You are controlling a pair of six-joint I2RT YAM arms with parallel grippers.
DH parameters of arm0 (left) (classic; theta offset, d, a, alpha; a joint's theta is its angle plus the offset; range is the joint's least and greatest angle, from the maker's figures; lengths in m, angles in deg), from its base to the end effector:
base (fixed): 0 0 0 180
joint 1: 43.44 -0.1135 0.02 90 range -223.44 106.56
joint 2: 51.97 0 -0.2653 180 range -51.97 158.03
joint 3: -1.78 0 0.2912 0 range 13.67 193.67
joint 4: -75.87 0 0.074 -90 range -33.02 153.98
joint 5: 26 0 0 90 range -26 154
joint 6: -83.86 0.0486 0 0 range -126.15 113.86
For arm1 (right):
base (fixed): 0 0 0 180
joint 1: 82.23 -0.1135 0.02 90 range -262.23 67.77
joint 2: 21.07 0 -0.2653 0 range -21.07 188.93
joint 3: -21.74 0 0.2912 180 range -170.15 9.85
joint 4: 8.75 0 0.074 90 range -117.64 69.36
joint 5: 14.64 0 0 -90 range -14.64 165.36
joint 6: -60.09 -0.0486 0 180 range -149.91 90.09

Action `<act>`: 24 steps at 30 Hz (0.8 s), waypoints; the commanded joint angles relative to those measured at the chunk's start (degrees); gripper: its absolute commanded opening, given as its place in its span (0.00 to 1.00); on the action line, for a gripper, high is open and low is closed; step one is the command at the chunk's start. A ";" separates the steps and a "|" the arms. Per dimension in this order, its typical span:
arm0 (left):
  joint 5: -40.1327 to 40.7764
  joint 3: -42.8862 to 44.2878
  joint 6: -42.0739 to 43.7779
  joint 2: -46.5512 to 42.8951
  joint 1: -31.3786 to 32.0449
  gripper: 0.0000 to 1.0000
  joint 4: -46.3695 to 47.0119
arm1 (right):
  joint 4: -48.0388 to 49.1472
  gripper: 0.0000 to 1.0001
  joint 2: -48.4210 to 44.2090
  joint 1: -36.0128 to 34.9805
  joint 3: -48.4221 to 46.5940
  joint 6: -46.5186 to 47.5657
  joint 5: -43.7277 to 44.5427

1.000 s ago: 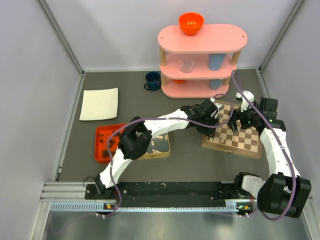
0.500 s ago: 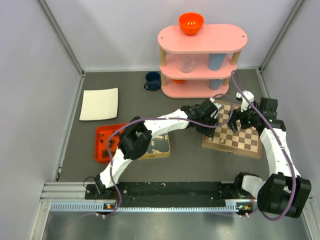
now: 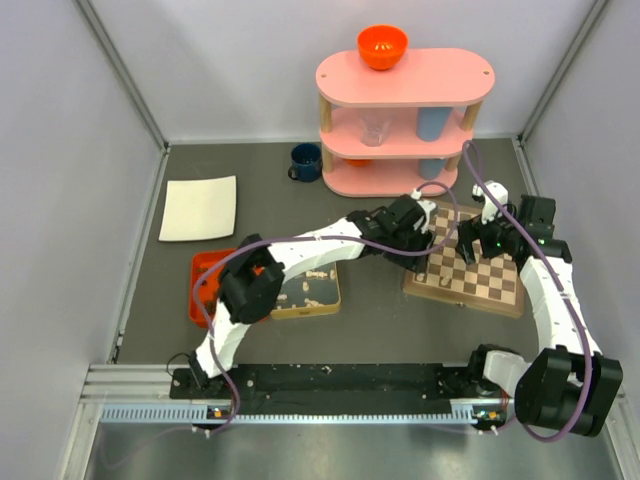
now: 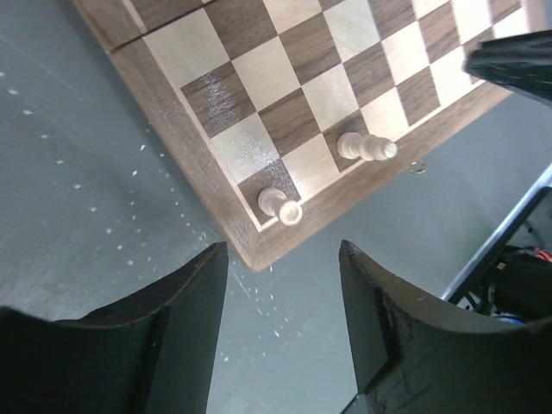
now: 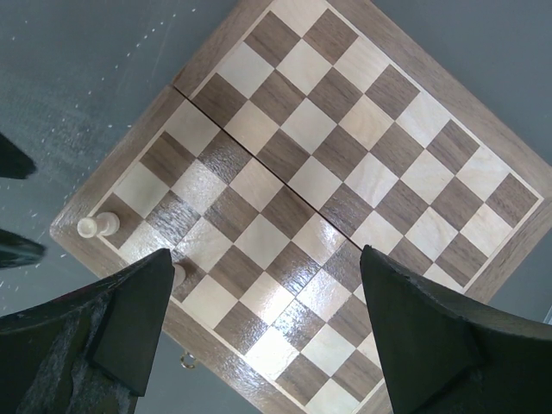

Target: Set up the chess pieces on the board

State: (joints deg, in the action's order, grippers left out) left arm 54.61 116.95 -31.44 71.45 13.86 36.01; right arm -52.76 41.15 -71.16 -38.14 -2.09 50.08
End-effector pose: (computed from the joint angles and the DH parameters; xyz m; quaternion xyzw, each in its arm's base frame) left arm 0.2828 -0.4551 0.2024 0.2847 0.8867 -0.2926 0.2172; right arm 0.2677 -0.0312 0.2510 -0.2124 0.8843 0.0708 0.4097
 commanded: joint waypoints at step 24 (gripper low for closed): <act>19.23 -59.77 0.86 -61.36 -18.88 0.79 11.97 | 1.97 0.89 -3.77 -1.05 3.16 5.41 -18.57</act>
State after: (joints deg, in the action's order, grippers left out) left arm 71.31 61.48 -30.24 13.68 -2.38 47.58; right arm -52.81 38.72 -71.43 -35.34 1.49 37.87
